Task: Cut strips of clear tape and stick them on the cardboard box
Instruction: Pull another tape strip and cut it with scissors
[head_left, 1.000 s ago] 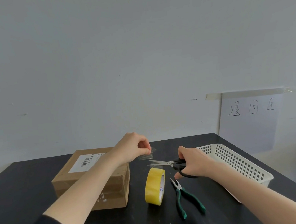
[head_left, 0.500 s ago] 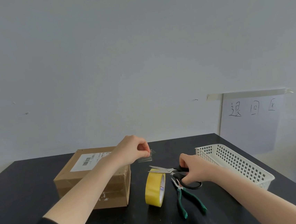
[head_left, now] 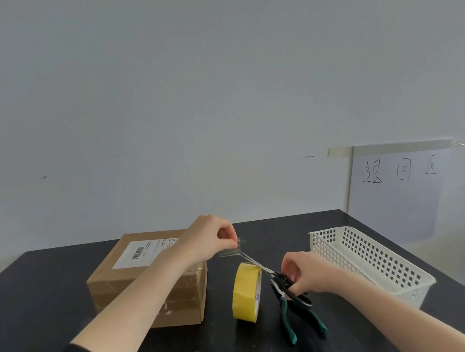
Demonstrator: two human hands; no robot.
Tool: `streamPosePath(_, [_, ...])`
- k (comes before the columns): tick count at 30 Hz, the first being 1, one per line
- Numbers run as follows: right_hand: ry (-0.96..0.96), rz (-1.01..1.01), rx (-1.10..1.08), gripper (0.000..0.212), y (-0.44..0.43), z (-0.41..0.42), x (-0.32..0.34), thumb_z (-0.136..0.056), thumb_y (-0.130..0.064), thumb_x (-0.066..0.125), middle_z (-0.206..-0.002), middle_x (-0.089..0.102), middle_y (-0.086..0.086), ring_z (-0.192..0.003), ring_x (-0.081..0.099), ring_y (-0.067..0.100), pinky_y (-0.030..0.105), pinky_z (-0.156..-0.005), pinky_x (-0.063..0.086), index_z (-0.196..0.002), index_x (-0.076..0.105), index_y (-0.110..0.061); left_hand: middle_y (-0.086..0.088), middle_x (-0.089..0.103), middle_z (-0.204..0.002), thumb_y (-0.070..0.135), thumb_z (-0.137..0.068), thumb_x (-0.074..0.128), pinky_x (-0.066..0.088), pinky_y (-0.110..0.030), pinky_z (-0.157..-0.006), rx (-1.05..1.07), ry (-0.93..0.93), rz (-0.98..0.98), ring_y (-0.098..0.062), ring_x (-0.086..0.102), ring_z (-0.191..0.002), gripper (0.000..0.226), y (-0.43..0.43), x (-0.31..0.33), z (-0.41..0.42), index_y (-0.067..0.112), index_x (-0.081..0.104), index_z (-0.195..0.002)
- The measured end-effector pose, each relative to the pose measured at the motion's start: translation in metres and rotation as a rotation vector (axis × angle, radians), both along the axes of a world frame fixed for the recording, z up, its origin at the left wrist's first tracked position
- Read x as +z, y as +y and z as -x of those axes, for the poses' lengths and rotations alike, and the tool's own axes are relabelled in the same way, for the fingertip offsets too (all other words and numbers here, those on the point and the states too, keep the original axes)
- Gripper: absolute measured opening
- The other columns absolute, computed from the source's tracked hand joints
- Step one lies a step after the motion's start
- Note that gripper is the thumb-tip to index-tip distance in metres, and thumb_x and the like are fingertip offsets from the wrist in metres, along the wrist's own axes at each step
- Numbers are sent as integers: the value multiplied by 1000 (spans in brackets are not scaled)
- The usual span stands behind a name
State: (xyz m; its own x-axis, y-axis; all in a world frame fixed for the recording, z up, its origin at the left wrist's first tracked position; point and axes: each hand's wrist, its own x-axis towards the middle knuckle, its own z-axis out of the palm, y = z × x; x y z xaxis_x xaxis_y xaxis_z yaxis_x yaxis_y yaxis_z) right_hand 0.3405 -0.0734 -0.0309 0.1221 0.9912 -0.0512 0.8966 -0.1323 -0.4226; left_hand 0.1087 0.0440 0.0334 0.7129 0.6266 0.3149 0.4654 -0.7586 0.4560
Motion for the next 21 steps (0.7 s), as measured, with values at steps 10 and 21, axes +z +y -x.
streamPosePath(10, [86, -57, -38, 45, 3, 8, -26, -58, -31, 80, -90, 64, -4, -82, 62, 15, 32, -73, 54, -93, 53, -26, 11, 69, -84, 23, -84, 71, 56, -26, -77, -8, 7, 25, -4, 64, -80, 2, 3, -9, 0, 23, 72, -85])
streamPosePath(21, [157, -139, -101, 33, -1, 4, -33, -69, -18, 71, -90, 65, 1, -81, 67, 25, 36, -73, 55, -82, 44, -31, 10, 69, -84, 24, -83, 71, 57, -30, -78, -5, 4, 39, -5, 65, -80, 1, 5, -11, -1, 25, 71, -83])
